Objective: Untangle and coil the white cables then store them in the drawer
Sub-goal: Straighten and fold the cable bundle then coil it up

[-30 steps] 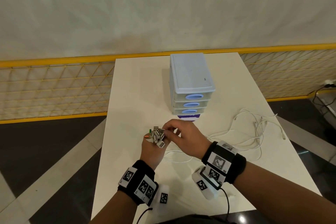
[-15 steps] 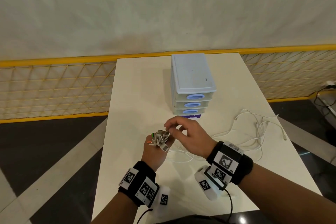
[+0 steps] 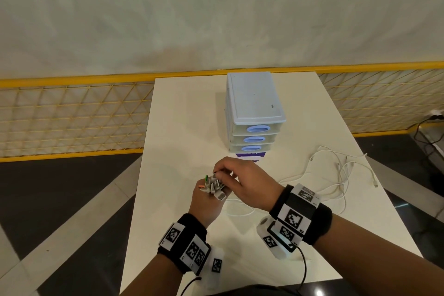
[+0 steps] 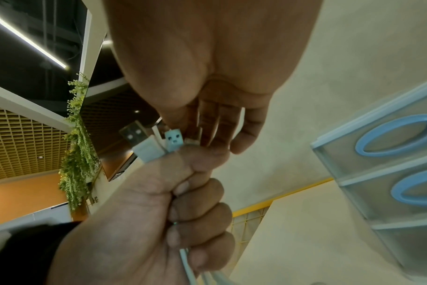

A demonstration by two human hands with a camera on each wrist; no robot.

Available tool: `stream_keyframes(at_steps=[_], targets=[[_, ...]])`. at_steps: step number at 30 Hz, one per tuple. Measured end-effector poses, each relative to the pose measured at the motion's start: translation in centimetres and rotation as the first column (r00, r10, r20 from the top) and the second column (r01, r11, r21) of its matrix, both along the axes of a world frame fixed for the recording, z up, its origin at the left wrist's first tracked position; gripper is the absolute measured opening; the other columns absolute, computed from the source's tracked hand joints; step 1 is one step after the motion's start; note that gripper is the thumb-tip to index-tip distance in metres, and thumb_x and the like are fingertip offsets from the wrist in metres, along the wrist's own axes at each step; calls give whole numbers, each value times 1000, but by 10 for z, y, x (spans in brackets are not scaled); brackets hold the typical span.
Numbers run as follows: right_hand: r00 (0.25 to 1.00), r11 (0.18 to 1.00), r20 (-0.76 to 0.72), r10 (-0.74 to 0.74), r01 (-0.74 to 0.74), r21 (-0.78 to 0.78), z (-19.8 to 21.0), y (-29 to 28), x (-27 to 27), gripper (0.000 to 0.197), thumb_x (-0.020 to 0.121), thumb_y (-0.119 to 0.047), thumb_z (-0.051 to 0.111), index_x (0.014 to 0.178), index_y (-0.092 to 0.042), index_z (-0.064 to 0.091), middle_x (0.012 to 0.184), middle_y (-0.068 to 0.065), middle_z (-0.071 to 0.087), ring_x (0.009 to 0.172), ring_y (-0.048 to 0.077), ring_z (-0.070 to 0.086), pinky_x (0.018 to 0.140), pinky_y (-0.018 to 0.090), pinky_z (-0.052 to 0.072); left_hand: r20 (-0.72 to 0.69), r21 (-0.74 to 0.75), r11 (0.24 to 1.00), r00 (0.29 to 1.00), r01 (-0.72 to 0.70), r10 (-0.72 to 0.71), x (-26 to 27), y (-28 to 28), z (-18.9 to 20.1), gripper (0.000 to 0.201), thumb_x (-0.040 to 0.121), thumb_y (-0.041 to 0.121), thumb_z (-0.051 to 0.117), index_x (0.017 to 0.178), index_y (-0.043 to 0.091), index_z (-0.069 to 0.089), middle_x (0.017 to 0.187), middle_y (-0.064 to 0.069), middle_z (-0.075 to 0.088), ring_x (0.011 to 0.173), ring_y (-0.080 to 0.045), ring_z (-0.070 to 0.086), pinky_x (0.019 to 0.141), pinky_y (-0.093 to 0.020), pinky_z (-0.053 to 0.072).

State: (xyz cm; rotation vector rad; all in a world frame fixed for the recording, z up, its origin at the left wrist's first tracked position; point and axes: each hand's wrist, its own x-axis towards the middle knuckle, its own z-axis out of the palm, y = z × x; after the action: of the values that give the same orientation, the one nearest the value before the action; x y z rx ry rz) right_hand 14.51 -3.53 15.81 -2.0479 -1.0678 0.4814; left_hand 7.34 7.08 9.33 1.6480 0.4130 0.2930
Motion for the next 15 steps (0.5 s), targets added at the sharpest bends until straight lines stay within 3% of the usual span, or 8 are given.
stream_keyframes(at_steps=[7,9,12,15], targets=[[999,999,-51,10,-12,-38,1,-2,-1,15,97,-20,43,106,-16,54,95,-4,63,85,17,59,79,37,50,-20,37,999,1000,22,-22,-3,-3,-3,46,79,-15,62,55,22,50,47,20,58,48,5,50,51,-9,37],[996,998,-69,60,-62,-30,6,-2,2,18,96,-17,44,110,-17,57,100,-6,63,88,15,58,81,31,50,-23,37,999,999,39,-38,-4,-3,-3,44,79,-14,62,59,24,52,51,24,61,52,9,55,54,-7,38],[980,980,-77,185,-189,-57,14,0,11,26,97,-17,45,117,-20,60,112,-2,64,96,10,58,82,12,43,-11,29,995,995,99,-99,-4,-1,-2,32,79,-4,66,72,26,58,64,24,66,66,10,61,62,-8,43],[965,960,-85,249,-257,-112,19,2,20,24,95,-19,51,114,-19,64,111,-2,68,96,5,60,79,7,40,-10,19,981,982,191,-191,-2,0,3,25,80,-2,65,80,21,58,69,10,64,71,10,60,66,-8,44]])
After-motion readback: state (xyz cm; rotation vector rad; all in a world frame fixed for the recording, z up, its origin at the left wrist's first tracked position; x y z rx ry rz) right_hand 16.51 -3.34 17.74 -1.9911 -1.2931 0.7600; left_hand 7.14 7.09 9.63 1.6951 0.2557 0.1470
